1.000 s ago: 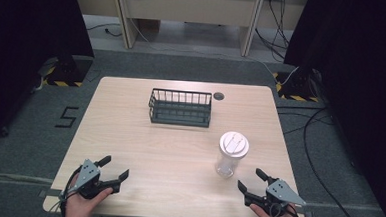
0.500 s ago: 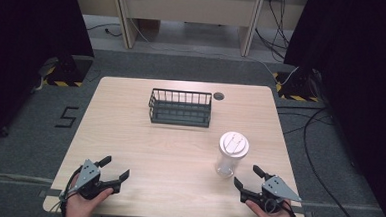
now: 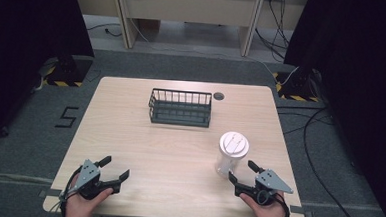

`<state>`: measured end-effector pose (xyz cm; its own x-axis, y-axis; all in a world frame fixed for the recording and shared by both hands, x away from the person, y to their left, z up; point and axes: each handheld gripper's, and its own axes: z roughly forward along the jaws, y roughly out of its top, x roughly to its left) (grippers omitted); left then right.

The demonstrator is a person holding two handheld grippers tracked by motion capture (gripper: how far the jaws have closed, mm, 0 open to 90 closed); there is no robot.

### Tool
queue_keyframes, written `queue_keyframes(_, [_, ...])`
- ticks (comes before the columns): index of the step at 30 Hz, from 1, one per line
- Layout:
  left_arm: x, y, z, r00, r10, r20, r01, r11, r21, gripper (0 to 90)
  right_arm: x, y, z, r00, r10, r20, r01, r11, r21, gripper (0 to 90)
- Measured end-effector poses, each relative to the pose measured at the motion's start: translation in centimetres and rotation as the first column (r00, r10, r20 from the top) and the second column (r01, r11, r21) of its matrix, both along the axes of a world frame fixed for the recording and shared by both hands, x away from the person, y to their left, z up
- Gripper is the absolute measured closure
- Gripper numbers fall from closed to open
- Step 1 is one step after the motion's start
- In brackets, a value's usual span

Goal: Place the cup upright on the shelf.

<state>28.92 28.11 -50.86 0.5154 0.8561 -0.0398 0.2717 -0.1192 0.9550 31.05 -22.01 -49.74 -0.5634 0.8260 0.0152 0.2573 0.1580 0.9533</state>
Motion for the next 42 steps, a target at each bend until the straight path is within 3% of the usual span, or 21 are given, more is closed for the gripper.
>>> queue_keyframes(27, [0.0, -0.1, 0.1, 0.9999, -0.01, 0.006, 0.01, 0.9999, -0.004, 14.6, 4.2, 2.9, -0.8, 0.9997, 0.023, -0.008, -0.023, 0.9996, -0.016, 15.3])
queue_keyframes(42, [0.0, -0.2, 0.1, 0.9999, -0.011, 0.006, 0.011, 0.9999, -0.004, 14.6, 4.4, 2.9, -0.4, 0.9995, 0.029, 0.013, -0.029, 0.9995, -0.013, 18.3])
